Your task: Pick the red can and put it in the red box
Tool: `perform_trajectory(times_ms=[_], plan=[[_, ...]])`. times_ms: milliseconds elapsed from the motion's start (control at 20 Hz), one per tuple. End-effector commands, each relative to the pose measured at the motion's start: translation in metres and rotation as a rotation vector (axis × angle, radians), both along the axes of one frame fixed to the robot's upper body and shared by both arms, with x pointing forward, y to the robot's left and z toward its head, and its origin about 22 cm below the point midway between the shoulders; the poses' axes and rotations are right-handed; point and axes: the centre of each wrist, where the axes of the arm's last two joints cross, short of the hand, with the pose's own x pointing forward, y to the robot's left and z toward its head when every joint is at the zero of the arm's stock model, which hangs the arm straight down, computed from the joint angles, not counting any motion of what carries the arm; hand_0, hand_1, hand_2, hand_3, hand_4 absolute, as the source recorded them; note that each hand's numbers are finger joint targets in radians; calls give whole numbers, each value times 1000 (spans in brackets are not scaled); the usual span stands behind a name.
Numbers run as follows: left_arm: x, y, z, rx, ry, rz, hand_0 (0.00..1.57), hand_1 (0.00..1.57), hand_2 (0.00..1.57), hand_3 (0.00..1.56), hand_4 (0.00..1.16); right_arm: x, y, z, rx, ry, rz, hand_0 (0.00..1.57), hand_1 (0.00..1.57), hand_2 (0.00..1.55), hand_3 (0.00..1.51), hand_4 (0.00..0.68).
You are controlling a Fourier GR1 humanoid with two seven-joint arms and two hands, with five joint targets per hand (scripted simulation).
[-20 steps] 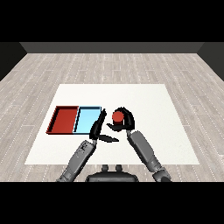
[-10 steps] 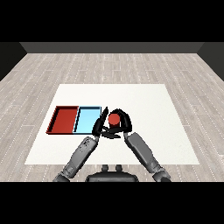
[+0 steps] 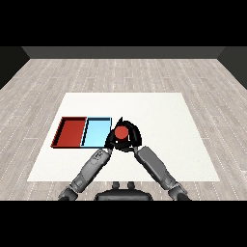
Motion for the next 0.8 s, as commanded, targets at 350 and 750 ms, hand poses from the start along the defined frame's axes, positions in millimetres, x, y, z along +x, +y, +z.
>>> perform_trajectory(times_ms=[350,750], plan=[[-16,-31,10,52,-5,83,729,729,759,249,686,-4,8,2,34,-27,14,1518,1518,1465,1405,516],[-18,-18,-10,68,36,110,1571,1571,1536,1446,996,-13,25,18,27,-48,29,1467,1467,1439,1392,561]])
